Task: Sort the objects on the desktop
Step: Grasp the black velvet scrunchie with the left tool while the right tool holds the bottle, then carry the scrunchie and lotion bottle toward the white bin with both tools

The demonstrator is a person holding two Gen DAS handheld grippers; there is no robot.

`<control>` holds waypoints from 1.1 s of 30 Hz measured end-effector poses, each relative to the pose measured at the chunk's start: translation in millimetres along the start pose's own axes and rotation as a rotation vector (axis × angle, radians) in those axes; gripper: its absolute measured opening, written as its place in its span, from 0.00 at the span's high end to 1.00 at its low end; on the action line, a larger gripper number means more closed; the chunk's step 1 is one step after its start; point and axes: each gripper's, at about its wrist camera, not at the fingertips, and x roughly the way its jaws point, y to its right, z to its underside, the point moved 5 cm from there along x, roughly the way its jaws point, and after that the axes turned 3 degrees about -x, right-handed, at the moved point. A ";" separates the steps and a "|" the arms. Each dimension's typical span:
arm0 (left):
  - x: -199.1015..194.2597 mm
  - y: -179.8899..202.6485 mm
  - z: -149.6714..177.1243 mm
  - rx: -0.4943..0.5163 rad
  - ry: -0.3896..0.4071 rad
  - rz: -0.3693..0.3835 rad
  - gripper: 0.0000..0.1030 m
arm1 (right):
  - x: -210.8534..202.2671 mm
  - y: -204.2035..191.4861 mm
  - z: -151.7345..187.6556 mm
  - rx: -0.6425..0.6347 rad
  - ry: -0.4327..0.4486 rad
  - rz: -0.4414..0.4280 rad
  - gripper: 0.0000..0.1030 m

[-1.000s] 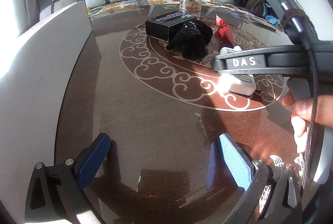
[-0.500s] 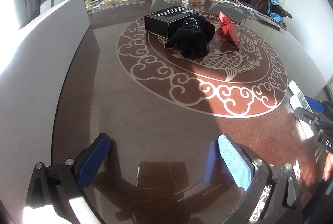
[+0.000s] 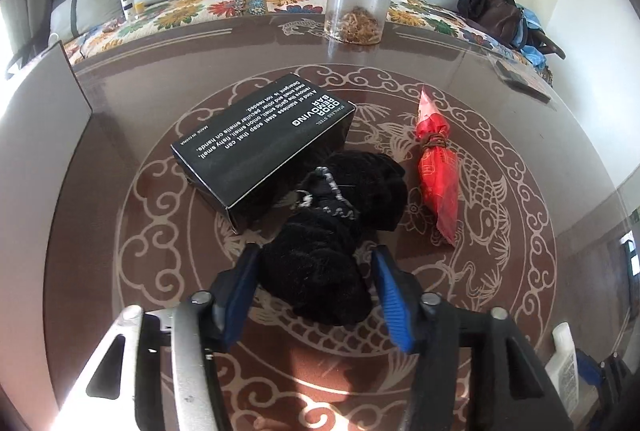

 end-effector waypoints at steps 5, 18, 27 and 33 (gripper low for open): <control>-16.6 -7.5 25.4 -0.065 0.037 0.033 0.71 | -0.2 0.0 0.5 -0.003 0.002 0.006 0.49; -107.1 -6.2 152.0 0.109 0.018 0.066 0.24 | 0.1 0.4 0.8 -0.009 0.000 0.013 0.49; -81.9 -1.5 133.5 0.158 -0.071 0.037 0.63 | 12.2 5.8 -11.2 -0.033 -0.152 -0.017 0.31; -104.2 -14.2 136.3 0.082 -0.001 0.053 0.70 | -2.1 2.3 -6.9 -0.106 -0.267 0.007 0.50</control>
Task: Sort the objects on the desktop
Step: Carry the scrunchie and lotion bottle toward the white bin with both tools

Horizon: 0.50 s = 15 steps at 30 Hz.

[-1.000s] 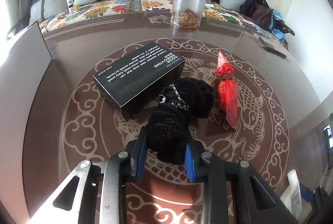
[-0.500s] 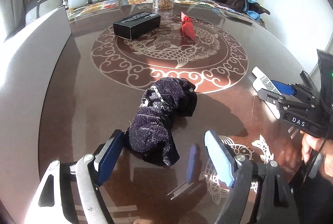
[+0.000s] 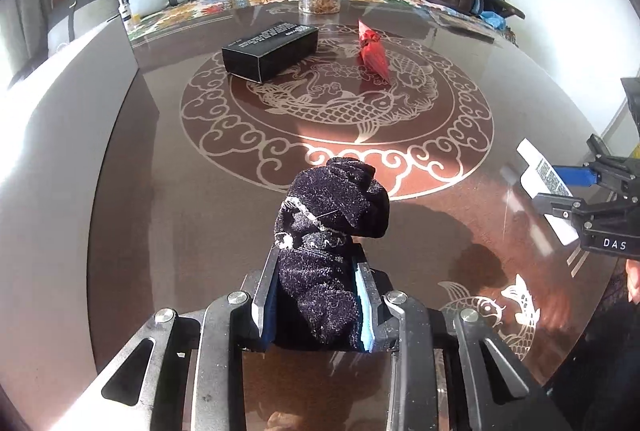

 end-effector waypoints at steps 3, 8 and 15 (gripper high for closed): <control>-33.9 -10.5 -10.0 -0.065 0.067 0.035 0.70 | -17.2 -1.6 -0.4 0.027 0.024 -0.038 0.50; -116.9 -46.8 -36.0 -0.130 0.207 0.063 0.70 | -56.7 -28.5 -42.3 0.039 0.114 -0.117 0.50; -199.5 -168.6 -36.4 -0.239 0.301 -0.112 0.70 | -126.3 -141.6 -136.3 -0.068 0.284 -0.286 0.50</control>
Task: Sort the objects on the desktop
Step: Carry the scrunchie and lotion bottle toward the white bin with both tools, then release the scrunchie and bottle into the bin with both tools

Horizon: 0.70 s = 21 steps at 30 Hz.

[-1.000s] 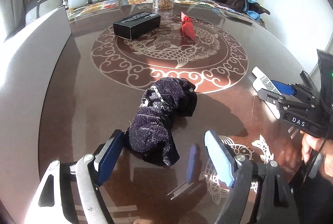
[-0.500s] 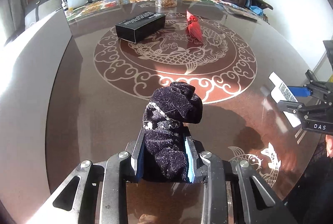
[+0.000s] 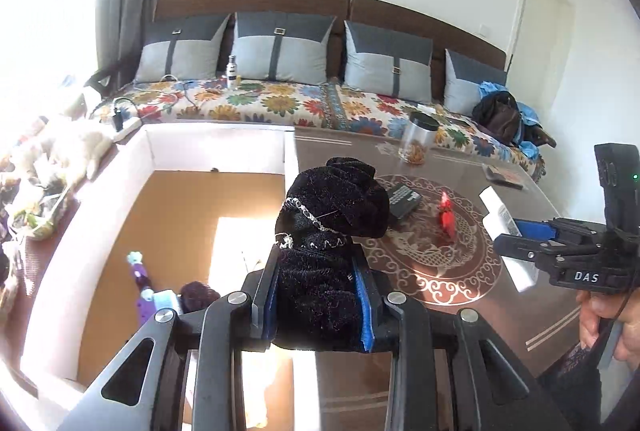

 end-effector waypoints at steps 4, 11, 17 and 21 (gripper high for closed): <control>1.2 -81.7 12.4 -0.107 -0.056 -0.104 0.70 | 11.5 -94.0 -42.0 -0.074 0.032 -0.154 0.50; 28.2 -155.9 67.0 -0.211 -0.197 -0.207 0.69 | 80.1 -227.8 -47.1 -0.202 -0.088 -0.304 0.50; 38.0 -176.6 92.5 -0.234 -0.255 -0.276 0.23 | 142.2 -268.4 0.2 -0.295 -0.263 -0.249 0.46; 29.3 -176.2 89.2 -0.243 -0.204 -0.294 0.19 | 129.8 -265.1 4.7 -0.300 -0.177 -0.231 0.18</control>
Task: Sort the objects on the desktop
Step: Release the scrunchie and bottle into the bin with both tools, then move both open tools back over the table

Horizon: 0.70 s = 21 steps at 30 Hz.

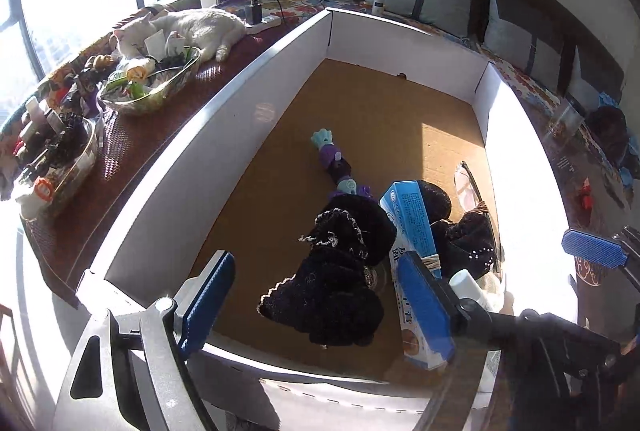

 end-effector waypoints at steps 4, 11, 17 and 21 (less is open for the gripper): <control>-12.4 15.5 -3.3 -0.004 0.046 0.020 0.19 | -35.6 25.4 1.2 0.018 0.129 0.045 0.17; -51.4 94.0 1.9 0.093 0.159 0.108 0.19 | -107.6 126.4 53.3 0.121 0.308 0.281 0.03; -89.6 206.1 21.3 0.247 0.201 0.300 0.19 | -127.3 242.1 173.1 0.263 0.165 0.524 0.03; -96.5 284.9 45.4 0.338 0.159 0.419 0.13 | -147.3 309.7 266.0 0.457 0.089 0.611 0.03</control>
